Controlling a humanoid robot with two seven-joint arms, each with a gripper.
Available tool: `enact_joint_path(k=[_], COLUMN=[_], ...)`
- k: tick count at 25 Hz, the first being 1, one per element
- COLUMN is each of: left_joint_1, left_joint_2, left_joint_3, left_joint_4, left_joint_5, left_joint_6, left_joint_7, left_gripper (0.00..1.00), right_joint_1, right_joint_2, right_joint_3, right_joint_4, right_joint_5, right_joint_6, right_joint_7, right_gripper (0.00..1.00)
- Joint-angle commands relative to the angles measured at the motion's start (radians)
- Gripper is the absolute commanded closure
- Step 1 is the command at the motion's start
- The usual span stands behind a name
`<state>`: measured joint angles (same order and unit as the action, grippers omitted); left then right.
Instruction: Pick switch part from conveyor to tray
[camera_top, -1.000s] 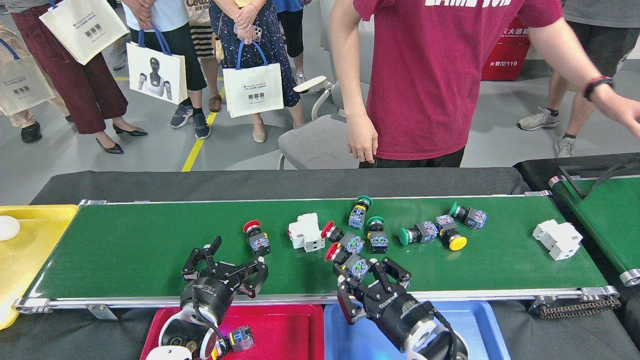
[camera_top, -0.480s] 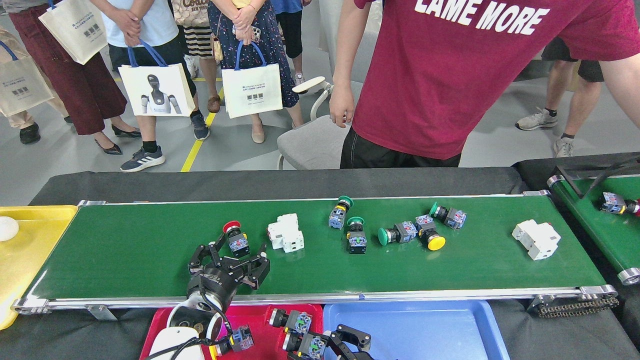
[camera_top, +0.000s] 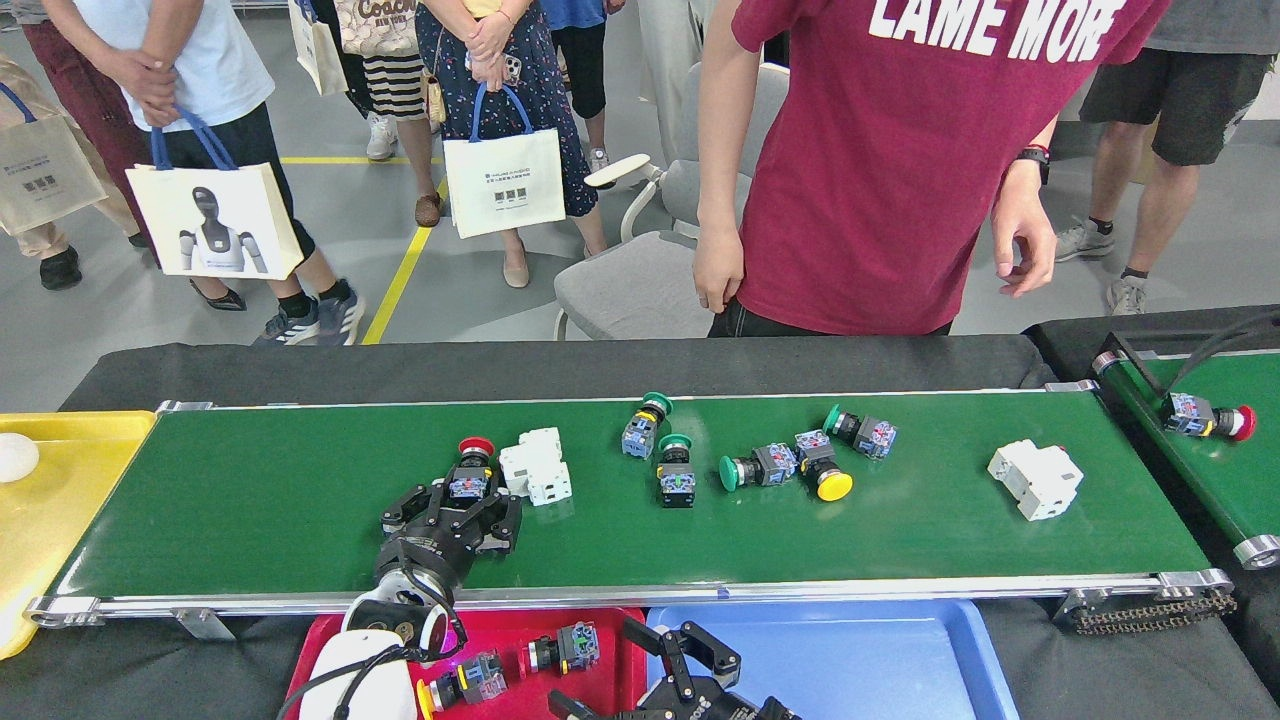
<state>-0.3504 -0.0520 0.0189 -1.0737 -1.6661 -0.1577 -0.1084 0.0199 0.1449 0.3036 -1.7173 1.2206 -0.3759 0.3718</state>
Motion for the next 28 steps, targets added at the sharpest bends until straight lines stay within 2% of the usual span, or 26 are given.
enact_joint_path(k=[1, 3, 6, 8, 10, 11, 13, 16, 19, 22, 23, 25, 28], left_joint_1=[0.011, 0.085, 0.242, 0.376, 0.472, 0.536, 0.594, 0.643, 0.650, 0.640, 0.637, 0.643, 0.645], left_joint_2=[0.024, 0.086, 0.181, 0.228, 0.241, 0.241, 0.225, 0.205, 0.188, 0.107, 0.086, 0.084, 0.084], left_joint_3=[-0.004, -0.002, -0.002, 0.003, 0.019, 0.038, 0.078, 0.161, 0.224, 0.354, 0.374, 0.377, 0.383], left_joint_4=[-0.063, -0.169, -0.371, -0.511, -0.581, -0.617, -0.650, -0.670, -0.669, -0.667, -0.664, -0.663, -0.660], left_joint_5=[0.034, 0.080, 0.128, 0.181, 0.220, 0.233, 0.233, 0.249, 0.279, 0.272, 0.269, 0.269, 0.266], left_joint_6=[-0.036, -0.129, -0.310, -0.446, -0.510, -0.543, -0.545, -0.553, -0.522, -0.347, -0.249, -0.118, -0.075], left_joint_7=[-0.001, -0.002, -0.004, -0.004, -0.005, -0.005, -0.005, -0.004, -0.002, -0.002, -0.002, -0.002, -0.002], left_gripper=[0.99, 0.99, 0.97, 0.89, 0.74, 0.57, 0.00, 0.00, 0.00, 0.00, 0.00, 0.00, 0.00], right_joint_1=[-0.032, -0.067, -0.080, -0.080, -0.072, -0.063, -0.035, 0.028, 0.100, 0.178, 0.186, 0.196, 0.206], right_joint_2=[0.007, -0.005, -0.041, -0.062, -0.107, -0.156, -0.186, -0.192, -0.226, -0.234, -0.234, -0.237, -0.232], right_joint_3=[-0.044, -0.078, -0.104, -0.112, -0.129, -0.152, -0.192, -0.254, -0.290, -0.331, -0.336, -0.339, -0.339], right_joint_4=[-0.016, -0.016, -0.015, -0.015, -0.007, -0.004, -0.004, -0.008, -0.018, -0.053, -0.051, -0.051, -0.051], right_joint_5=[0.004, 0.019, 0.085, 0.120, 0.123, 0.120, 0.114, 0.094, 0.066, 0.039, 0.034, 0.022, 0.022], right_joint_6=[0.080, 0.176, 0.341, 0.468, 0.535, 0.554, 0.557, 0.540, 0.482, 0.434, 0.426, 0.411, 0.394], right_joint_7=[-0.005, -0.031, -0.114, -0.184, -0.244, -0.275, -0.281, -0.283, -0.286, -0.312, -0.330, -0.352, -0.353], right_gripper=[0.02, 0.02, 0.02, 0.02, 0.02, 0.02, 0.01, 0.01, 0.01, 0.01, 0.01, 0.01, 0.01])
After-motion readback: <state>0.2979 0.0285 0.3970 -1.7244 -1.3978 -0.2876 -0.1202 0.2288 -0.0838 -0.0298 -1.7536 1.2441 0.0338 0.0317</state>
